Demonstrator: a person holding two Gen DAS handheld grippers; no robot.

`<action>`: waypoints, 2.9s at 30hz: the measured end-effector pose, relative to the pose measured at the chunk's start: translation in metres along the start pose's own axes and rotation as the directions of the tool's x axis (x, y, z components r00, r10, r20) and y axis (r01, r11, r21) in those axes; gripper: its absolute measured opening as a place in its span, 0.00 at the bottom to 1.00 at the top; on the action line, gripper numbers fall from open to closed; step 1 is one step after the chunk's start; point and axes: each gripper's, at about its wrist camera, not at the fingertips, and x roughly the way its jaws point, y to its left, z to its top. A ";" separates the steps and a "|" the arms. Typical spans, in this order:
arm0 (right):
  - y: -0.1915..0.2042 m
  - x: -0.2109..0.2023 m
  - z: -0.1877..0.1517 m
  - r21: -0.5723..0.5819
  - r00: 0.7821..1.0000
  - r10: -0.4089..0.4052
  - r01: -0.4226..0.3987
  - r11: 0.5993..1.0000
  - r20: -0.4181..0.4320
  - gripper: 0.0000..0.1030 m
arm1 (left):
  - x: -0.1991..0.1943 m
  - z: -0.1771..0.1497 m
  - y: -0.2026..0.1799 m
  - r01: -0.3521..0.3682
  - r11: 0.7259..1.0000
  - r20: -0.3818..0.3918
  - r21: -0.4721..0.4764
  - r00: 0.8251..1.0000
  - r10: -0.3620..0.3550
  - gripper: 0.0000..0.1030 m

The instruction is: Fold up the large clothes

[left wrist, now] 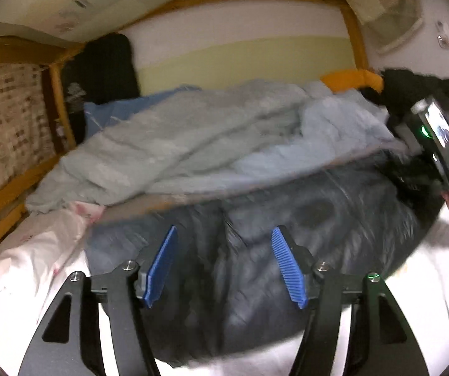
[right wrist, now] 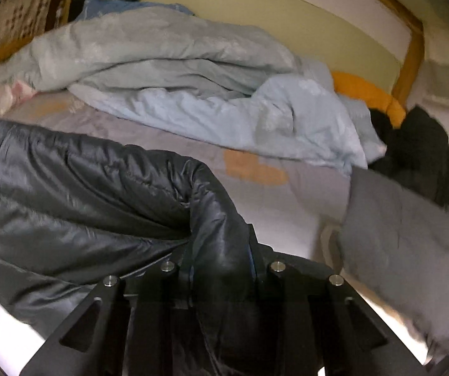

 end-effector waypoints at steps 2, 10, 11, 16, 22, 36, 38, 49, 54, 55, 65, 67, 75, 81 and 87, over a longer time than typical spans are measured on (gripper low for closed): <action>-0.002 0.001 -0.001 0.018 0.999 -0.034 0.034 0.999 0.008 0.38 | 0.020 -0.006 -0.005 -0.007 1.000 -0.071 0.013 0.997 0.008 0.60; -0.074 -0.032 -0.028 0.277 0.986 -0.061 0.016 0.961 0.153 1.00 | 0.066 -0.034 0.025 -0.061 0.987 -0.193 -0.145 0.981 0.032 0.60; -0.084 -0.033 -0.032 0.311 0.987 -0.033 -0.017 0.950 0.155 0.99 | 0.067 -0.033 0.024 -0.057 0.989 -0.185 -0.139 0.982 0.031 0.60; -0.104 -0.050 -0.044 0.284 0.956 0.123 -0.200 0.938 0.266 0.54 | 0.092 -0.021 0.021 -0.069 0.996 -0.134 -0.055 0.989 0.061 0.52; -0.080 -0.055 -0.038 0.094 0.930 0.181 -0.221 0.971 0.319 0.22 | 0.117 -0.012 0.034 -0.102 0.993 -0.096 -0.054 0.991 0.097 0.50; -0.120 -0.051 -0.055 0.281 0.936 0.164 -0.256 0.925 0.312 0.67 | 0.026 -0.051 0.089 -0.111 0.924 -0.112 -0.367 0.991 0.074 0.92; -0.119 -0.038 -0.060 0.304 0.930 0.276 -0.342 0.889 0.241 0.74 | 0.040 -0.063 0.096 -0.101 0.906 -0.194 -0.410 0.981 0.022 0.92; -0.134 0.031 -0.115 0.622 0.825 0.562 -0.470 0.626 0.058 0.55 | 0.077 -0.085 0.107 0.095 0.781 -0.240 -0.617 0.923 -0.301 0.31; -0.125 -0.003 -0.109 0.594 0.796 0.598 -0.525 0.610 0.090 0.19 | 0.037 -0.049 0.092 0.070 0.892 -0.167 -0.448 0.973 -0.160 0.17; -0.125 -0.020 -0.110 0.585 0.784 0.610 -0.550 0.596 0.115 0.18 | 0.030 -0.045 0.095 0.072 0.892 -0.145 -0.446 0.978 -0.151 0.17; -0.124 -0.050 -0.132 0.595 0.931 0.365 -0.291 0.750 -0.004 0.53 | 0.032 -0.042 0.065 -0.090 0.985 -0.162 -0.150 0.985 0.065 0.39; -0.127 -0.061 -0.130 0.575 0.955 0.296 -0.243 0.781 0.002 0.63 | 0.028 -0.042 0.057 -0.148 0.985 -0.111 -0.091 0.984 0.137 0.40; -0.112 -0.134 -0.104 0.337 0.951 0.072 -0.176 0.925 0.301 0.54 | 0.026 -0.033 0.074 -0.089 0.971 -0.033 -0.221 0.996 0.084 0.40; -0.080 -0.090 -0.085 0.282 0.966 0.151 -0.208 0.936 0.212 0.02 | 0.055 -0.039 0.069 -0.144 0.973 -0.132 -0.179 0.984 0.121 0.38; -0.082 -0.036 -0.099 0.340 0.982 0.177 -0.188 0.921 0.063 0.02 | 0.061 -0.052 0.087 -0.109 0.954 -0.153 -0.279 0.986 0.068 0.40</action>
